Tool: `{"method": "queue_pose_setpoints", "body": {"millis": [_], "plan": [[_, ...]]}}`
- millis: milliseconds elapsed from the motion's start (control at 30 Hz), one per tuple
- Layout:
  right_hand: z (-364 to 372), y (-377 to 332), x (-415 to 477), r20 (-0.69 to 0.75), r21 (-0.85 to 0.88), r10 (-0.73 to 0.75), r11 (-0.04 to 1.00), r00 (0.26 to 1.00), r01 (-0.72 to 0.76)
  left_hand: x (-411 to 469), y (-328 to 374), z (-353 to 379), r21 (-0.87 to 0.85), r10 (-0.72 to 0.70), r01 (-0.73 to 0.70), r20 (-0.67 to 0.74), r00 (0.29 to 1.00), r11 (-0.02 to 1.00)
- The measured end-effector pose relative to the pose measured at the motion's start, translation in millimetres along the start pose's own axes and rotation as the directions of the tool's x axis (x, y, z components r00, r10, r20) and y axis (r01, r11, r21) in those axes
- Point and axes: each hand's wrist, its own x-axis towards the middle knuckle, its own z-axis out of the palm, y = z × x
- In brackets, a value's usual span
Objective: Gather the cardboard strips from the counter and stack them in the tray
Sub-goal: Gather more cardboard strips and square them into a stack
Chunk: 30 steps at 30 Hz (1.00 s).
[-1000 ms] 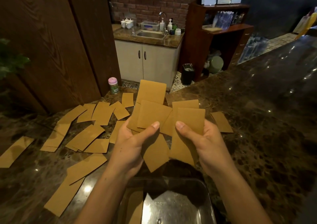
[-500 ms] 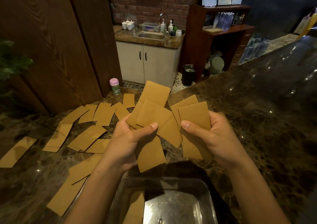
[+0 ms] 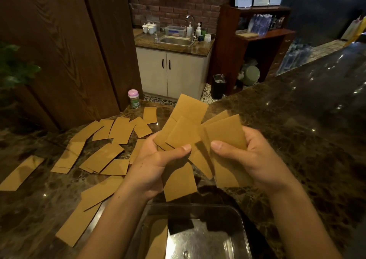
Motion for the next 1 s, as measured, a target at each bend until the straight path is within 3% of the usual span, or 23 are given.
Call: {"method": "queue_pose_setpoints", "body": {"millis": [100,200,333,467,600,833,1000], "plan": [[7.9,-0.4,3.6,0.046,-0.164,0.009,0.986,0.999,-0.002,-0.7,-0.5,7.1,0.039,0.006,-0.007,0.026,1.000,0.999],[12.8,2.1,3.8,-0.030,-0.158,-0.061,0.986,0.998,0.055,-2.3,1.5,12.5,-0.022,-0.021,0.021,-0.016,1.000,1.000],[16.1,8.2,3.4,-0.201,-0.075,-0.146,0.988,0.969,0.134,-2.4,3.8,13.9,-0.113,-0.057,0.050,-0.056,0.997,0.992],[15.2,9.6,3.9,-0.354,0.174,-0.070,0.975,0.933,0.140,-3.4,5.4,16.1,-0.223,-0.034,0.023,-0.047,0.998,0.975],[15.1,8.4,3.4,-0.283,0.363,0.007,0.926,0.959,0.100,-3.4,2.7,16.4,-0.152,0.035,-0.037,-0.010,0.999,0.988],[23.4,11.1,6.6,-0.254,0.333,0.026,0.941,0.967,0.062,-2.2,-3.7,16.5,-0.018,0.103,-0.102,0.078,0.992,0.995],[24.2,12.7,10.4,-0.228,0.310,0.059,0.951,0.972,0.015,-2.3,-7.0,8.9,0.071,0.010,-0.024,0.190,0.982,0.997]]}}
